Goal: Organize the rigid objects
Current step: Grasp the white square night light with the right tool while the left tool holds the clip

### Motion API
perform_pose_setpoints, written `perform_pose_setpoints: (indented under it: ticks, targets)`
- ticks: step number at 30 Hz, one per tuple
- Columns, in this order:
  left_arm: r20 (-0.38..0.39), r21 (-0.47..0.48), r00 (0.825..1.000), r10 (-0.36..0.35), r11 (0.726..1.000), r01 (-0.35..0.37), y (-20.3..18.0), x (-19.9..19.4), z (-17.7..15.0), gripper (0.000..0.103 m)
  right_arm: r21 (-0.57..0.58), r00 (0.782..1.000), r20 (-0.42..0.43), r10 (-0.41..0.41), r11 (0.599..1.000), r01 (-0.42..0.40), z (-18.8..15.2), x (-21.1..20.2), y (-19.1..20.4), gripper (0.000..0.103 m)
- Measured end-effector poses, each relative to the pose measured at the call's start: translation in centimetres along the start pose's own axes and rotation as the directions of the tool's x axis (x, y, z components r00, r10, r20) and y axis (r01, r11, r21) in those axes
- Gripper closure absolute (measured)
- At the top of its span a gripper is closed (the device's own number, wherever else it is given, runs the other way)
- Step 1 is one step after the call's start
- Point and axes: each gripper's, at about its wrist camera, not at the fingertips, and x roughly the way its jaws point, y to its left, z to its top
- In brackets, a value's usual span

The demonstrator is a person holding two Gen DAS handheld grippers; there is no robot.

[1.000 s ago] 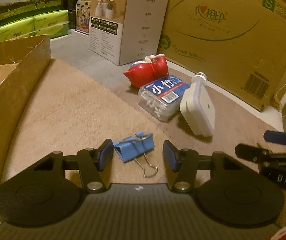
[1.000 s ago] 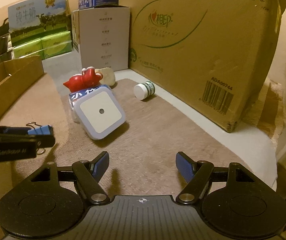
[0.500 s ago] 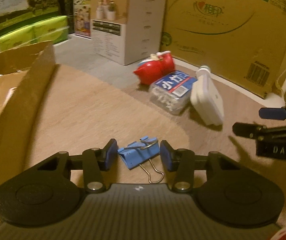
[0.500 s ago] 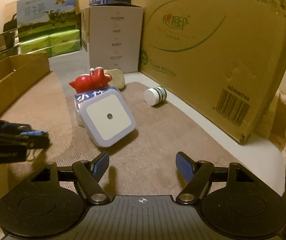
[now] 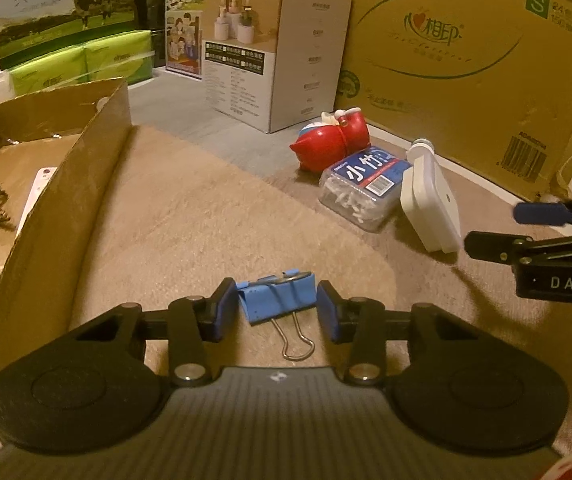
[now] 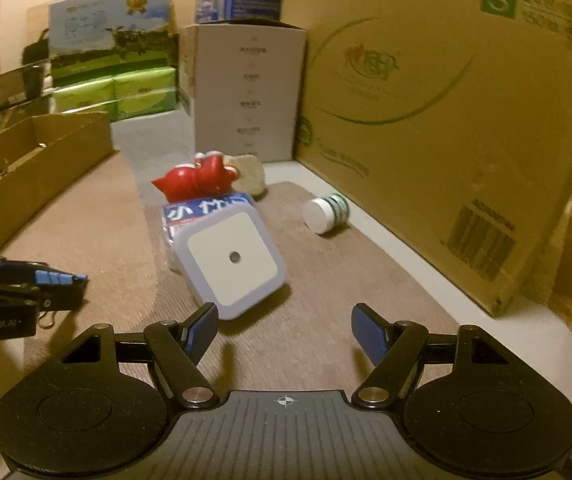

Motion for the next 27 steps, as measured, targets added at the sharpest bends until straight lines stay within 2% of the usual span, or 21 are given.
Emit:
perform_pose_setpoints:
  ticks: [6,11,16,17,21,27]
  targets:
    - [0.004,0.024,1.000,-0.024,0.999,0.024,0.4,0.2,0.3,0.064,-0.118,0.994,0.025,0.105,0.988,-0.102,1.4,1.5,0.3,0.030]
    - [0.008,0.039,0.999,-0.040,0.998,0.039,0.4,0.3,0.4,0.064,-0.222,0.983,-0.015,0.182,0.958,-0.180,2.6,3.8,0.3,0.030]
    - [0.007,0.048,0.998,-0.060,0.997,0.059,0.5,0.2,0.4,0.064,-0.211,0.968,-0.077,0.239,0.945,-0.250,3.4,5.3,0.1,0.031]
    - [0.007,0.055,0.998,-0.062,0.997,0.061,0.5,0.2,0.4,0.064,-0.211,0.970,-0.078,0.232,0.947,-0.243,3.4,5.2,0.3,0.036]
    - [-0.003,0.065,0.997,-0.079,0.995,0.079,0.5,-0.2,0.2,0.064,-0.161,0.975,-0.083,0.205,0.963,-0.216,3.1,4.0,1.0,0.037]
    - [-0.017,0.101,0.994,-0.107,0.989,0.108,0.3,-1.8,-0.5,0.064,0.049,0.993,-0.082,0.087,0.995,-0.084,1.6,0.3,1.9,0.037]
